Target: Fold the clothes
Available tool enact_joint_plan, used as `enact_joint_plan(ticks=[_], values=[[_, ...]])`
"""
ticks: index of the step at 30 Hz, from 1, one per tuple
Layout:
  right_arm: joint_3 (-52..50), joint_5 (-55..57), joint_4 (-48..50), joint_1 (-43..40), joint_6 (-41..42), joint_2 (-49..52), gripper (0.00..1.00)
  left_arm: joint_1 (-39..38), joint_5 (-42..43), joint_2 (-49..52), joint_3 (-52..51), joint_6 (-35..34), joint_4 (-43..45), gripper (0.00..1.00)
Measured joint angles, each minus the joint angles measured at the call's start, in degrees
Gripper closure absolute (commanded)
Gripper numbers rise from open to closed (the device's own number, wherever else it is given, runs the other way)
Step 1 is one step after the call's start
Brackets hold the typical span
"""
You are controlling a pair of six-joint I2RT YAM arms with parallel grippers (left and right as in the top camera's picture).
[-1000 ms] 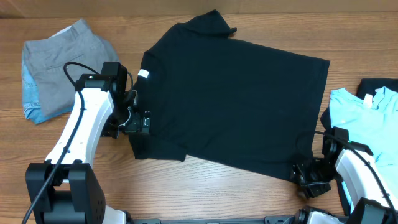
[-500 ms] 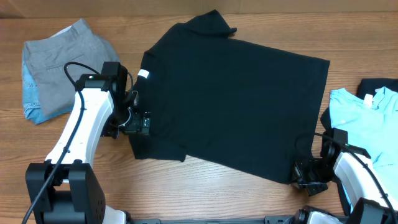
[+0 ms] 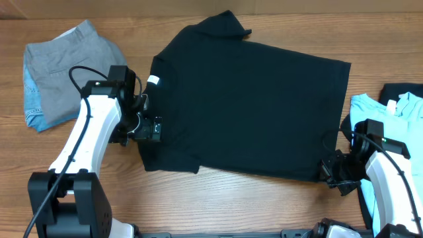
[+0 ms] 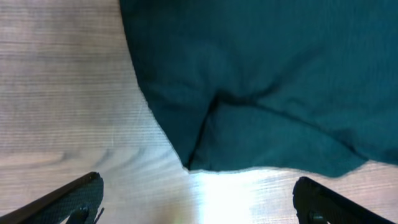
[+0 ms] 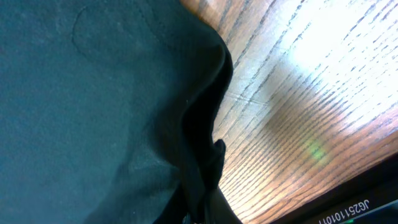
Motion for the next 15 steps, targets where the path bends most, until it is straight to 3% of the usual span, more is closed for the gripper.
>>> enact_joint_plan(ticks=[8, 13, 15], values=[[0.00, -0.04, 1.03, 0.00, -1.88, 0.00, 0.96, 0.00, 0.39, 0.02, -6.95, -0.02, 8.79, 0.00], [0.00, -0.04, 1.99, 0.00, -2.29, 0.00, 0.96, 0.00, 2.78, 0.07, -7.82, 0.31, 16.15, 0.16], [0.00, -0.04, 2.25, 0.00, -2.34, 0.00, 0.96, -0.02, 4.59, 0.07, -8.98, 1.92, 18.16, 0.27]])
